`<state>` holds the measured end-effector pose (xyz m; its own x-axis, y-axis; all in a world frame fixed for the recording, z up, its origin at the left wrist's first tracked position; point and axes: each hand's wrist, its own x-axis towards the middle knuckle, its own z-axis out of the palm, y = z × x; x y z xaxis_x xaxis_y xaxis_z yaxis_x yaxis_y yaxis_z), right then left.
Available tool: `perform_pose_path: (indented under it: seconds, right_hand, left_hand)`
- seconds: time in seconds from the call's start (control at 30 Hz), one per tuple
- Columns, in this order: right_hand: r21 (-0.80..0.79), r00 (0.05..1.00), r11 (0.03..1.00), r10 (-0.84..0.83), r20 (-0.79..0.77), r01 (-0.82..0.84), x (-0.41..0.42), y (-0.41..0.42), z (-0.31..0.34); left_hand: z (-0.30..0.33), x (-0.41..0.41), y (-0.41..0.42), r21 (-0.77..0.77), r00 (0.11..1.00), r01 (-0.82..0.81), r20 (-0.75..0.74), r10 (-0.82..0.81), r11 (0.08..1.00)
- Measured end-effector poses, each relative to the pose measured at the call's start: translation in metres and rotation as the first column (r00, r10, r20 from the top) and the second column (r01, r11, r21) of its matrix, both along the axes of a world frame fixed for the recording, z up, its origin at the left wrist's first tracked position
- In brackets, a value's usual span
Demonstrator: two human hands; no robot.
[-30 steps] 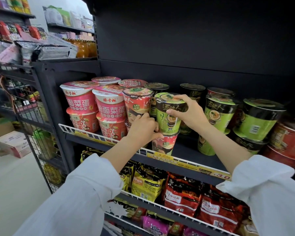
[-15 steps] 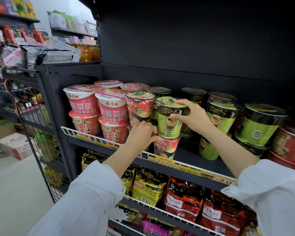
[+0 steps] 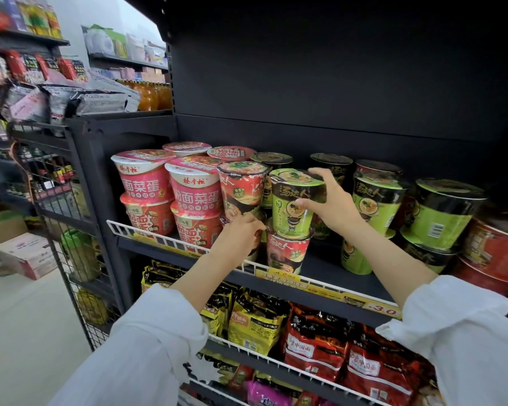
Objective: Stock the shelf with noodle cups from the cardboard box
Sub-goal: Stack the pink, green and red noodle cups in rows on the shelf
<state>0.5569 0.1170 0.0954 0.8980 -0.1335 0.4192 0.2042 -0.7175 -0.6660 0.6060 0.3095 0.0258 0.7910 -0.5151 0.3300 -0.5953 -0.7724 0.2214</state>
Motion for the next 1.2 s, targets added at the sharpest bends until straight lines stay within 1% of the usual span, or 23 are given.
perform_pose_path:
  seconds: [0.07,0.1,0.17,0.23,0.27,0.33,0.4,0.47,0.53,0.67,0.83,1.03,1.17,1.2]
  right_hand:
    - [0.112,0.998,0.992,-0.055,-0.009,0.056,-0.001,0.004,-0.005]
    - [0.145,0.995,0.985,-0.085,-0.042,0.09,-0.001,0.006,-0.011]
    - [0.169,0.983,0.977,-0.106,-0.148,0.131,0.0,0.01,-0.029]
    - [0.178,0.961,0.973,-0.096,-0.258,0.145,0.005,0.014,-0.049]
    - [0.166,0.955,0.975,-0.094,-0.281,0.145,0.008,0.015,-0.057]
    - [0.109,0.952,0.981,-0.124,-0.281,0.16,0.014,0.018,-0.066]
    - [0.062,0.949,0.98,-0.164,-0.268,0.187,0.017,0.02,-0.068]
    - [0.052,0.948,0.982,-0.162,-0.274,0.183,0.018,0.019,-0.066]
    - [0.071,0.946,0.984,-0.133,-0.296,0.161,0.018,0.013,-0.062]
    - [0.106,0.939,0.989,-0.065,-0.337,0.106,0.015,0.004,-0.056]
    - [0.173,0.944,0.979,-0.052,-0.326,0.113,0.012,0.006,-0.057]
    - [0.213,0.956,0.969,-0.059,-0.289,0.125,0.007,0.01,-0.061]
    - [0.28,0.955,0.955,-0.011,-0.296,0.098,0.005,0.004,-0.059]
    - [0.265,0.952,0.96,-0.009,-0.306,0.094,0.004,0.001,-0.058]
  left_hand:
    - [0.002,0.004,0.002,0.029,1.0,0.009,-0.011,-0.009,1.0]
    - [0.003,0.005,0.003,0.041,1.0,0.01,-0.007,-0.01,0.999]
    - [0.004,0.005,0.003,0.056,1.0,0.013,0.017,-0.014,0.998]
    - [0.003,0.003,0.003,0.039,0.999,-0.003,0.052,0.001,0.999]
    - [0.002,0.002,0.003,0.025,0.997,-0.025,0.075,0.023,0.999]
    - [-0.002,0.002,0.005,0.039,0.99,-0.073,0.123,0.067,0.997]
    - [-0.005,0.004,0.007,0.102,0.985,-0.098,0.155,0.082,0.99]
    - [-0.007,0.005,0.007,0.142,0.984,-0.101,0.158,0.078,0.985]
    - [-0.006,0.004,0.006,0.147,0.987,-0.099,0.137,0.079,0.984]
    - [-0.004,0.003,0.003,0.114,0.988,-0.113,0.119,0.099,0.987]
    - [-0.002,0.0,0.004,0.001,0.981,-0.139,0.134,0.137,0.99]
    - [0.0,-0.009,-0.005,0.075,0.973,-0.184,0.152,0.172,0.98]
    - [0.008,-0.019,-0.017,0.016,0.97,-0.166,0.182,0.16,0.986]
    - [0.01,-0.022,-0.02,-0.008,0.971,-0.149,0.187,0.148,0.989]
